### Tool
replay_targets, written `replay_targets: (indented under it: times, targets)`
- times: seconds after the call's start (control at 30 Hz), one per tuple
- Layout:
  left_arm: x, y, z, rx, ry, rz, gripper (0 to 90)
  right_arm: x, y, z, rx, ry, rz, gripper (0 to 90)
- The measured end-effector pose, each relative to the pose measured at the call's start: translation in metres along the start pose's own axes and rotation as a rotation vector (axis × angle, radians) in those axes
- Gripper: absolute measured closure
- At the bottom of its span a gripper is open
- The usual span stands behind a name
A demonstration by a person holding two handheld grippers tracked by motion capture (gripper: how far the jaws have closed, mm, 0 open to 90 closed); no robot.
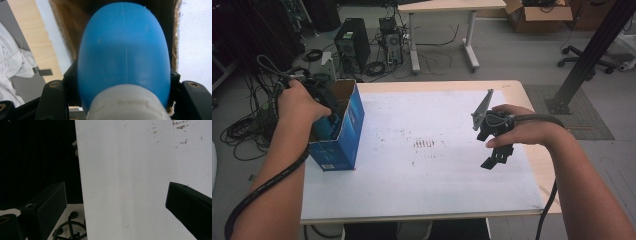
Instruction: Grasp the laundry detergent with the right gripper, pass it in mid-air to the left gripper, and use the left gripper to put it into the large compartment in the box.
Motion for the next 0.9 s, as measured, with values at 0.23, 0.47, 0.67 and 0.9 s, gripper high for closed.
replay_targets:
  times: [0.23, 0.47, 0.67, 0.9]
  targets:
    - [-0.013, 0.003, 0.003, 0.001, 0.000, -0.020, 38.4, -0.001, 0.000, -0.001, 0.001, -0.003, 0.002, 3.5]
    - [-0.021, 0.001, 0.003, 0.014, 0.001, -0.014, 38.4, 0.000, 0.000, -0.001, 0.002, 0.003, 0.001, 3.4]
    - [-0.027, -0.001, 0.004, 0.013, -0.002, -0.021, 38.4, -0.002, 0.000, 0.000, 0.000, 0.002, 0.003, 3.5]
    - [-0.032, -0.001, 0.004, 0.012, -0.004, -0.030, 38.4, -0.002, 0.001, 0.001, 0.000, -0.001, 0.002, 3.4]
Point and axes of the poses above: each handheld gripper's, and its own axes: x roughly backward along the jaws, z roughly out of its top, y roughly to its right, the point moved 8 cm from there along -x, roughly forward along the jaws, and after that the axes turned 9 degrees about -y, right-handed, at the moved point
